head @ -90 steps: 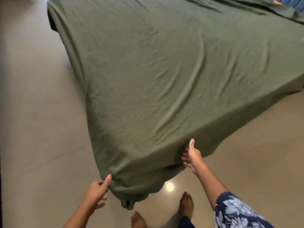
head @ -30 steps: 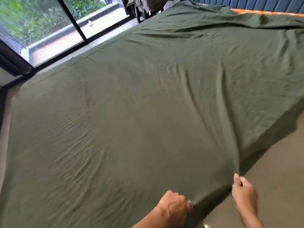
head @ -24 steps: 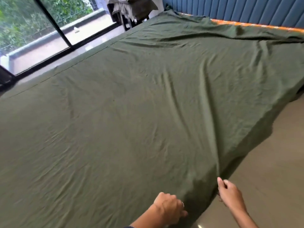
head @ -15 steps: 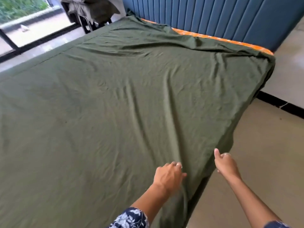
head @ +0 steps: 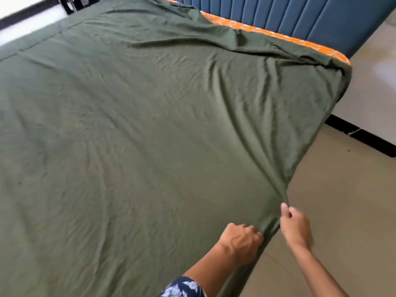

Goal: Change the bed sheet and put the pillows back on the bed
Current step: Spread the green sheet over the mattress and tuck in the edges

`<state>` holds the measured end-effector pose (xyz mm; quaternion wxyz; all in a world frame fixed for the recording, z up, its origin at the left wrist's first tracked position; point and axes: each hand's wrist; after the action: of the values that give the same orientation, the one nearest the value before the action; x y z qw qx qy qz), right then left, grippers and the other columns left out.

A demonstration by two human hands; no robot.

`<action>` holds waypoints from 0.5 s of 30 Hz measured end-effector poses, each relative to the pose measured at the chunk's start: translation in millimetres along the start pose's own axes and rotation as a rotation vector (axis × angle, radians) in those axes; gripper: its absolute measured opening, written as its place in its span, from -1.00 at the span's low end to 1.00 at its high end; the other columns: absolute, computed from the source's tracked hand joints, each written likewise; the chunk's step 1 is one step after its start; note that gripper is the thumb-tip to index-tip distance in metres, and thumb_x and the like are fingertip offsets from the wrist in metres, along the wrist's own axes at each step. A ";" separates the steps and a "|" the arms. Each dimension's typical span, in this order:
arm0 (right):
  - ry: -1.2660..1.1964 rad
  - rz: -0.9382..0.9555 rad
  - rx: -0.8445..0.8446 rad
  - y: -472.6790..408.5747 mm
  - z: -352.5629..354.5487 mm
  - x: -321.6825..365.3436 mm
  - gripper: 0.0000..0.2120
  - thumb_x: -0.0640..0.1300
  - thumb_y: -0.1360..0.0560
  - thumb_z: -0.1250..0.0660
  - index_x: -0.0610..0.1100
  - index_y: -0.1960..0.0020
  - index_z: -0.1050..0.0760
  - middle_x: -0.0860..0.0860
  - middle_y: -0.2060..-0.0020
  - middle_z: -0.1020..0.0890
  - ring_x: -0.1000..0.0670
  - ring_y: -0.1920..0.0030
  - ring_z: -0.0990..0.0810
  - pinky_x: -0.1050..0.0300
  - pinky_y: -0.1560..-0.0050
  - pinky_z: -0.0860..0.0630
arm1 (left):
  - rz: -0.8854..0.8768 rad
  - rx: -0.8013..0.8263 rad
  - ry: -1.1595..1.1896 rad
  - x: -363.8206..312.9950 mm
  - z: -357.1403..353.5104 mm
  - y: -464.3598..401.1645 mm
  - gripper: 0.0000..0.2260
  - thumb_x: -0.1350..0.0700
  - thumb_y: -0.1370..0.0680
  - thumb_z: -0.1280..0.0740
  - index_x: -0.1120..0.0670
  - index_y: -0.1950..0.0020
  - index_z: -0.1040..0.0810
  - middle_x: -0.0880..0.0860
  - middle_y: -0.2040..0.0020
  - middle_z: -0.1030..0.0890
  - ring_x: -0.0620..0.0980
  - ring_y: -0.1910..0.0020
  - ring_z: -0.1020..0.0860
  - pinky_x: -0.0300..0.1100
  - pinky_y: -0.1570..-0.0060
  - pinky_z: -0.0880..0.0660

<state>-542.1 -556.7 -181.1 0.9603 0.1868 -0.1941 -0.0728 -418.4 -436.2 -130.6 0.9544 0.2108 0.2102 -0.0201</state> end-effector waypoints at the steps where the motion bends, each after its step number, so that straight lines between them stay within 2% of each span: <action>1: 0.000 0.010 0.033 -1.2 1.6 0.3 -0.55 0.17 -0.59 -0.03 -0.17 0.16 -0.45 -0.27 0.03 -0.61 -0.27 0.04 -0.57 -0.05 0.09 -0.48 | 0.005 0.011 -0.017 -0.9 2.8 -4.3 -0.80 0.14 -0.61 -0.14 0.13 -0.10 -0.54 0.15 -0.08 -0.58 0.23 -0.06 -0.58 -0.08 0.24 -0.29; 3: 0.011 0.038 0.055 -12.0 14.0 8.1 -0.46 0.25 -0.57 0.01 -0.17 0.10 -0.50 -0.24 0.03 -0.61 -0.25 0.00 -0.57 -0.02 0.08 -0.44 | 0.069 0.039 -0.019 0.0 12.1 -14.4 -0.72 0.01 -0.66 -0.09 0.11 -0.08 -0.54 0.15 -0.09 -0.60 0.24 -0.07 -0.58 -0.06 0.19 -0.31; 5: 0.014 0.052 0.028 -33.3 36.7 25.1 -0.46 0.27 -0.57 0.00 -0.17 0.16 -0.45 -0.24 0.01 -0.59 -0.26 -0.06 -0.54 -0.02 0.09 -0.37 | 0.149 0.038 -0.001 4.1 28.5 -25.5 -0.64 -0.09 -0.66 -0.05 0.11 -0.10 -0.52 0.15 -0.12 -0.60 0.24 -0.11 -0.56 -0.01 0.09 -0.39; 7: -0.008 0.061 0.003 -71.2 61.7 44.6 -0.49 0.27 -0.57 -0.02 -0.15 0.20 -0.41 -0.24 0.01 -0.58 -0.26 -0.07 -0.54 -0.04 0.05 -0.39 | 0.186 -0.037 0.005 9.0 40.7 -43.9 -0.64 -0.12 -0.66 -0.04 0.10 -0.12 -0.50 0.11 -0.13 -0.59 0.21 -0.13 -0.55 0.00 0.03 -0.44; 8: -0.016 0.062 -0.016 -93.6 72.2 55.1 -0.50 0.27 -0.56 -0.03 -0.14 0.17 -0.42 -0.23 0.00 -0.58 -0.26 -0.07 -0.54 -0.05 0.01 -0.41 | 0.192 -0.116 0.016 11.4 45.8 -54.4 -0.64 -0.13 -0.64 -0.05 0.09 -0.10 -0.50 0.08 -0.09 -0.60 0.17 -0.10 -0.58 -0.02 0.08 -0.47; 10: -0.040 0.036 -0.060 -143.8 90.8 78.9 -0.48 0.27 -0.56 -0.03 -0.17 0.05 -0.47 -0.23 -0.05 -0.58 -0.26 -0.09 -0.53 -0.07 -0.04 -0.42 | 0.225 -0.265 0.003 17.6 59.3 -81.5 -0.62 -0.17 -0.56 -0.06 0.04 0.07 -0.55 -0.03 0.16 -0.62 0.03 0.15 -0.64 -0.16 0.38 -0.47; 12: -0.078 0.001 -0.087 -195.0 105.3 104.6 -0.43 0.26 -0.57 -0.03 -0.24 -0.10 -0.47 -0.25 -0.12 -0.56 -0.27 -0.14 -0.52 -0.09 -0.08 -0.41 | 0.258 -0.411 -0.041 19.1 74.7 -118.5 -0.63 -0.21 -0.46 -0.07 -0.02 0.26 -0.54 -0.10 0.37 -0.53 -0.10 0.39 -0.59 -0.30 0.58 -0.34; 13: -0.077 -0.009 -0.082 -214.8 110.7 115.0 -0.41 0.25 -0.57 -0.04 -0.27 -0.15 -0.46 -0.26 -0.15 -0.54 -0.27 -0.17 -0.51 -0.10 -0.09 -0.41 | 0.277 -0.451 -0.072 17.7 80.5 -139.1 -0.63 -0.22 -0.43 -0.07 -0.02 0.30 -0.52 -0.11 0.40 -0.51 -0.11 0.43 -0.57 -0.33 0.60 -0.32; 15: -0.042 -0.005 -0.036 -247.9 116.1 129.4 -0.40 0.24 -0.58 -0.05 -0.30 -0.20 -0.44 -0.26 -0.20 -0.52 -0.27 -0.21 -0.49 -0.09 -0.12 -0.40 | 0.321 -0.401 -0.084 6.6 99.0 -177.4 -0.60 -0.26 -0.42 -0.06 -0.02 0.31 -0.53 -0.11 0.39 -0.51 -0.10 0.41 -0.56 -0.32 0.57 -0.34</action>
<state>-486.9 -850.5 -133.2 0.9591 0.1682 -0.2121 -0.0826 -396.1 -638.0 -121.8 0.9760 0.0471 0.1342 0.1652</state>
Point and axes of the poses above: each hand's wrist, its own y-axis away from the middle knuckle, its own z-axis out of the back of the hand, x = y × z
